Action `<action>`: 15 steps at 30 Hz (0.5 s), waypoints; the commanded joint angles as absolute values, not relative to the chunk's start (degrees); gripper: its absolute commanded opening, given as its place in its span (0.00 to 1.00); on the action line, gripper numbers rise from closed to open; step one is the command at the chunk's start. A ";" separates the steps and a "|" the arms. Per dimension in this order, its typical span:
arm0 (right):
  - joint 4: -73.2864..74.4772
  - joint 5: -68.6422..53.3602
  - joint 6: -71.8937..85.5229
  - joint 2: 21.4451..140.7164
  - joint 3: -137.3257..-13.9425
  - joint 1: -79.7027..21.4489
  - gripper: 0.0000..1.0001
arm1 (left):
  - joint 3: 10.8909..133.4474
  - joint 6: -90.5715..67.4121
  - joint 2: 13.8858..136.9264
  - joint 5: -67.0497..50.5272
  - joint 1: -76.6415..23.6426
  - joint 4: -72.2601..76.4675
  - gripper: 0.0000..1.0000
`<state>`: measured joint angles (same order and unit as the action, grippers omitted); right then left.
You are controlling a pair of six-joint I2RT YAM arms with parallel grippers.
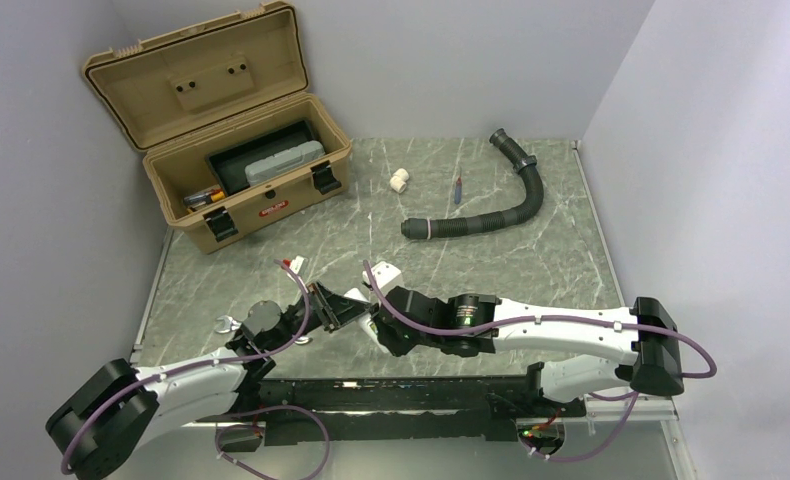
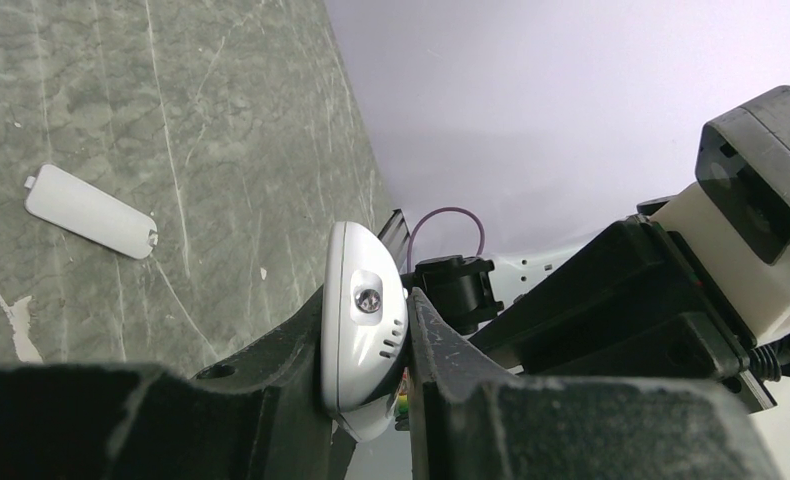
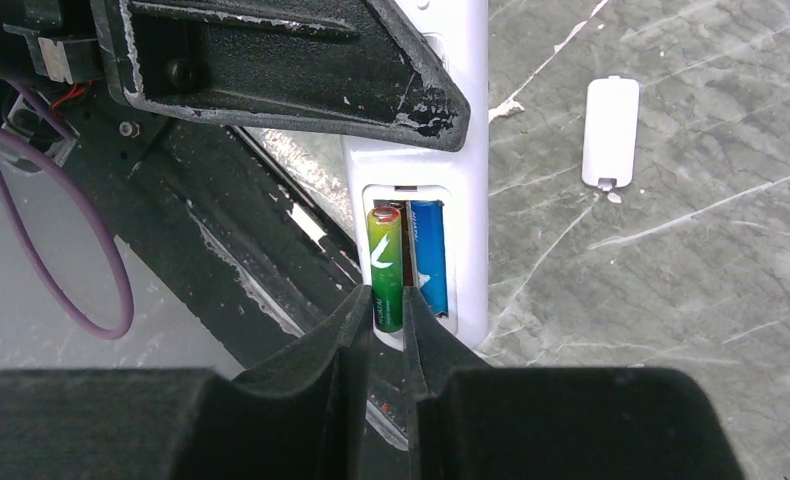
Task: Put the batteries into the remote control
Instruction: Load the battery into the remote control.
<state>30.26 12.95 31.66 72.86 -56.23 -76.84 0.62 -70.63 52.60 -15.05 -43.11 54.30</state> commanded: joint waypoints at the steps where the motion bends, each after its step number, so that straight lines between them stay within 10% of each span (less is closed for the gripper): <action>1: 29.41 13.16 31.62 72.08 -58.12 -77.00 0.20 | 2.11 -70.32 51.31 -14.68 -43.34 55.99 0.00; 15: 31.16 12.41 32.77 69.66 -57.04 -77.01 0.04 | 2.02 -70.17 51.12 -14.26 -43.34 55.35 0.00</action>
<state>30.41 12.93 32.01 71.29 -56.23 -76.84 0.62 -70.65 52.21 -15.03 -43.11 53.32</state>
